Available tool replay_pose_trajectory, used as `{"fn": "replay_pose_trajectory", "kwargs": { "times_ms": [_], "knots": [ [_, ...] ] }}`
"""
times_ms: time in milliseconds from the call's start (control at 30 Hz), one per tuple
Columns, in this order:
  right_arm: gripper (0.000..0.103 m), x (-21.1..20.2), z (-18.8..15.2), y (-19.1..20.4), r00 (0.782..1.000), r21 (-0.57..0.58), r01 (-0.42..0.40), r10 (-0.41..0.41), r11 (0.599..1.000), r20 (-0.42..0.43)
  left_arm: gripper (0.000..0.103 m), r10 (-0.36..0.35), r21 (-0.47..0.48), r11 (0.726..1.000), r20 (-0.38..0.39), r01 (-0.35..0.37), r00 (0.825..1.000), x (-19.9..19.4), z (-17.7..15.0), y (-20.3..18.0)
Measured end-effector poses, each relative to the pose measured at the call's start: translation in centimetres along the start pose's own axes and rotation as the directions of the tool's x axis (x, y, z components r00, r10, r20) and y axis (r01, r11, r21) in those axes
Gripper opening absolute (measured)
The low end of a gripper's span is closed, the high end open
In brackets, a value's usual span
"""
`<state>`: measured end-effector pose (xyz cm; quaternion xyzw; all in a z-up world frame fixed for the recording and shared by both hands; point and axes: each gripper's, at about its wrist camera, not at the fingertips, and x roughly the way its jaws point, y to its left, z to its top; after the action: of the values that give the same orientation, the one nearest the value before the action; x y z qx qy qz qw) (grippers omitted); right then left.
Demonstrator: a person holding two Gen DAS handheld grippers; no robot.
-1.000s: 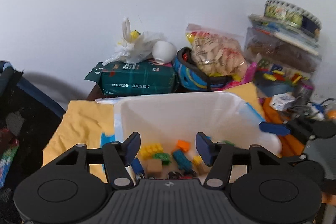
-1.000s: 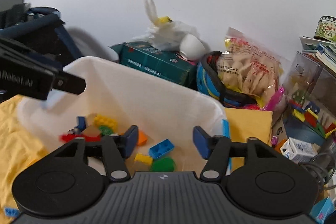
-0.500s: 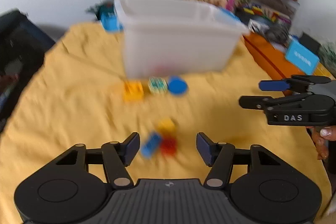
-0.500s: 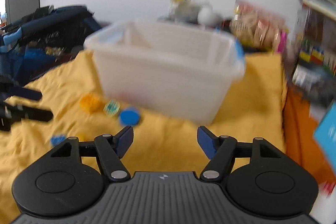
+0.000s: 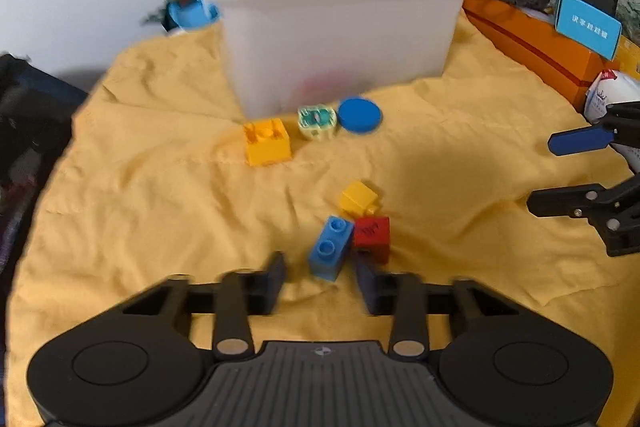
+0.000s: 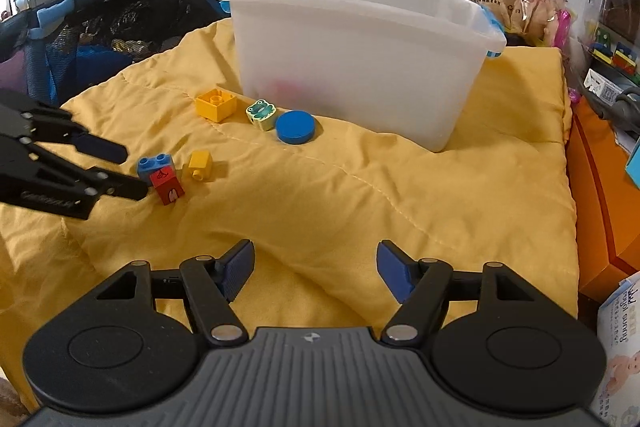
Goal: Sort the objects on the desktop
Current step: 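Grasp the small blue brick with the left tool while the right tool grasps the red brick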
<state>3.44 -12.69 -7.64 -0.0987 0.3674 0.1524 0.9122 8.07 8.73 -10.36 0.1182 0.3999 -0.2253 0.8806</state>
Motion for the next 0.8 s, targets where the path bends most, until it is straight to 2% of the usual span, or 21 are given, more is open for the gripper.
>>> {"fn": "replay_pose_trajectory", "kwargs": {
  "times_ms": [133,300,533,567,667,800],
  "knots": [
    [0.071,0.1,-0.4,0.2,1.000,0.002,0.004,-0.004,1.000,-0.014,0.018,-0.034,-0.030,0.999,0.025,0.035,0.999,0.3,0.4,0.1],
    [0.071,0.6,0.0,0.9,1.000,-0.005,-0.015,0.015,1.000,-0.021,0.017,-0.046,-0.022,0.999,0.036,0.046,0.998,-0.2,0.0,-0.1],
    [0.070,1.6,2.0,4.5,0.988,-0.110,-0.150,0.153,0.983,0.018,0.017,-0.004,-0.077,0.997,0.038,0.007,0.999,-2.3,-1.7,1.9],
    [0.067,1.9,2.3,5.2,0.986,-0.128,-0.166,0.169,0.978,0.016,0.017,0.001,-0.078,0.997,0.035,0.001,0.999,-2.5,-2.0,2.1],
    [0.047,2.9,2.9,7.0,0.980,-0.162,-0.197,0.200,0.967,-0.002,0.017,-0.001,-0.090,0.996,0.031,0.004,1.000,-2.9,-3.0,2.7],
    [0.041,4.5,3.4,8.3,0.982,-0.168,-0.186,0.185,0.968,-0.021,0.018,-0.019,-0.083,0.996,0.038,0.023,0.999,-2.8,-3.5,2.9]
  ]
}}
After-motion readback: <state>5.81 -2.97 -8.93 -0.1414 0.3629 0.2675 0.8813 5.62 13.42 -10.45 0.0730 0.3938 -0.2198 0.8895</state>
